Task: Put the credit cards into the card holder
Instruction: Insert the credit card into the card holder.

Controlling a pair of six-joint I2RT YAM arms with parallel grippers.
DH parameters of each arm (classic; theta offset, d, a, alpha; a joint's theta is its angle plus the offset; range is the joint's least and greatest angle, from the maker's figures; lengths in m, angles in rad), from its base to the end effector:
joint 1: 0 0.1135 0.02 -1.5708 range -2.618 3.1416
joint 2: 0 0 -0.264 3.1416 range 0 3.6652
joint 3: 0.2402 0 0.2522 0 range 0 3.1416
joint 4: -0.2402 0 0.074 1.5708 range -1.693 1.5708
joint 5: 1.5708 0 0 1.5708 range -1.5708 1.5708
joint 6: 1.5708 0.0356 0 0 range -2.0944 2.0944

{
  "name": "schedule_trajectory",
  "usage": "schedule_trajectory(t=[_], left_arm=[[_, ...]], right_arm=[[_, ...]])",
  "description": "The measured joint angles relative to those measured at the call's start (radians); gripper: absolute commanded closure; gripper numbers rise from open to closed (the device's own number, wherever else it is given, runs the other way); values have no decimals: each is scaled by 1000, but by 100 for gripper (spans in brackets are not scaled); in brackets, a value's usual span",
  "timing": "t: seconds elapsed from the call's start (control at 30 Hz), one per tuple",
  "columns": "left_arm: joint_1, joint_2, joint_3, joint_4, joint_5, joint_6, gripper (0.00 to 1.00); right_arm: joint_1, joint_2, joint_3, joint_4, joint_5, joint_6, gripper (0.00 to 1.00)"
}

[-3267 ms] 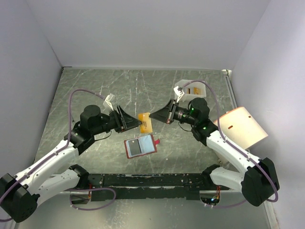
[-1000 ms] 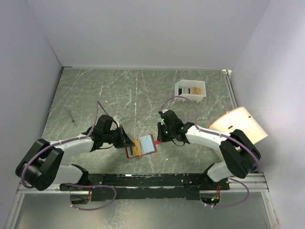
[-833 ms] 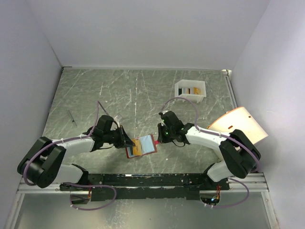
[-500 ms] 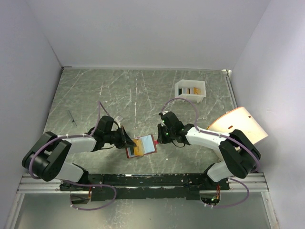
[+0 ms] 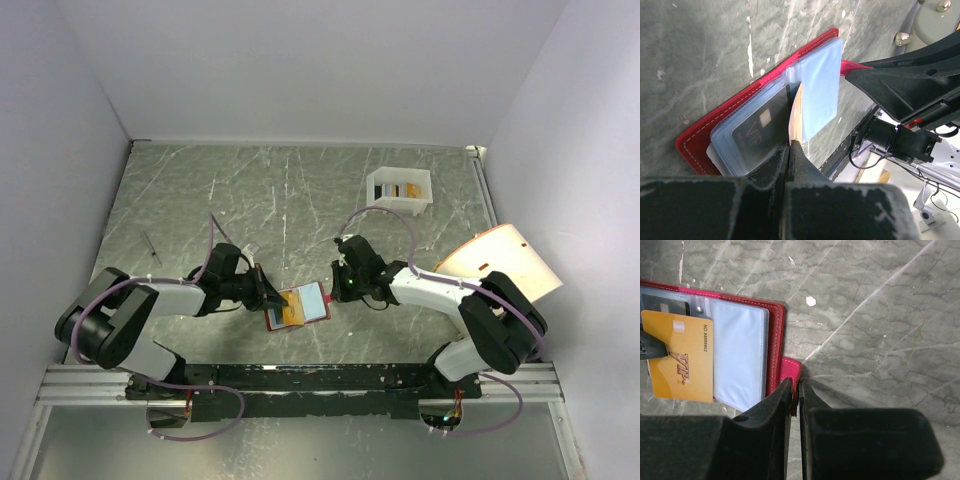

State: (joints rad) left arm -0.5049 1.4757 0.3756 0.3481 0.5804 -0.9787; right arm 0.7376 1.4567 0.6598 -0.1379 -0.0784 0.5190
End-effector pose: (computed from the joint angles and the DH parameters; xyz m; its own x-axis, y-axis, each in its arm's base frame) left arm 0.1965 -0.1309 0.1143 -0.9602 -0.2621 -0.0968 -0.0747 0.5745 -0.8151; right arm 0.1973 0.1830 0.1544 -0.8666 -0.1193 -0.4845 -0.3167 0.8818 0.3493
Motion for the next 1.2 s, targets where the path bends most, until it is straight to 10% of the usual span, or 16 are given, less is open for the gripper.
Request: schedule_trajectory(t=[1.2], left_arm=[[5, 129, 0, 203, -8, -5, 93]], right_arm=[[4, -34, -47, 37, 0, 42, 95]])
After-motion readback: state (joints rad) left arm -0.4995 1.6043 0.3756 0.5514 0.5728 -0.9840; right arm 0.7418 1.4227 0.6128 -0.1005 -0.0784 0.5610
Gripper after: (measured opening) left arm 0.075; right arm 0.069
